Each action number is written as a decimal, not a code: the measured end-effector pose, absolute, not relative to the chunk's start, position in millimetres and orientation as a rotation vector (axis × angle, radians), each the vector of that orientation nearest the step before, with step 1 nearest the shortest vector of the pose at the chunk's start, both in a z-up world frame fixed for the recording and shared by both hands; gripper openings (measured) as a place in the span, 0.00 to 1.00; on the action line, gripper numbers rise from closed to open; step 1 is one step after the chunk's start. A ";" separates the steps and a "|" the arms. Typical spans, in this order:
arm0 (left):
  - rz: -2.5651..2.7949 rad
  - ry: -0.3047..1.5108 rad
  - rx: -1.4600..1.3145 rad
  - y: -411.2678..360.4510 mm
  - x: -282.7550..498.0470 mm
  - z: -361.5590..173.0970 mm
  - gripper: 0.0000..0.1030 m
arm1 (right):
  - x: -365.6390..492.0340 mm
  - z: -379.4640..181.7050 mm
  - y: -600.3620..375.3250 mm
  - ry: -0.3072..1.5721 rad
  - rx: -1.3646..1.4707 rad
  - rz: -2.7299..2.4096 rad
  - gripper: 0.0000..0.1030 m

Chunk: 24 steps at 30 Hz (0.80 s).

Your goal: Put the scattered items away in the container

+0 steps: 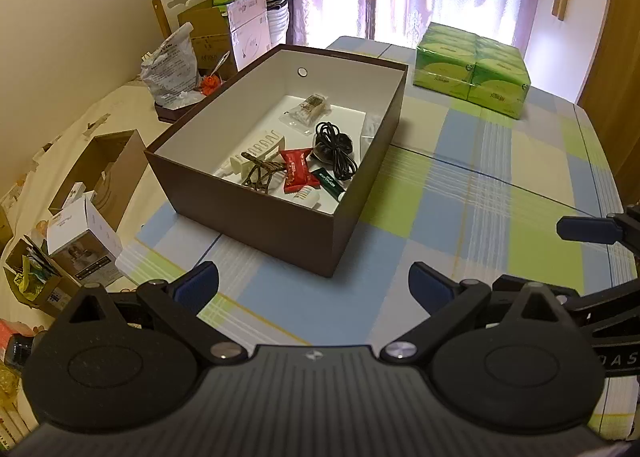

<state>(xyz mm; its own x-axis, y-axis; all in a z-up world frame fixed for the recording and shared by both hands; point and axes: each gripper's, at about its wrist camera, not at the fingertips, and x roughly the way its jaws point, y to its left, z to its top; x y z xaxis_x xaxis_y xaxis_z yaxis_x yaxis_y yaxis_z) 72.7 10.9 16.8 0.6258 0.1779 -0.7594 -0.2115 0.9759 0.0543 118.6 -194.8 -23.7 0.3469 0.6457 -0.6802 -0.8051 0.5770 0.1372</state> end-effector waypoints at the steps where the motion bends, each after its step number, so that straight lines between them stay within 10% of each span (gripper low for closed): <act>1: 0.223 0.866 -0.040 9.6 72.4 17.0 0.97 | 118.4 -23.7 -196.2 0.763 -0.238 0.952 0.92; 24: 0.212 0.903 -0.026 -9.9 70.2 3.7 0.97 | 117.9 -29.9 -208.7 0.788 -0.250 0.936 0.92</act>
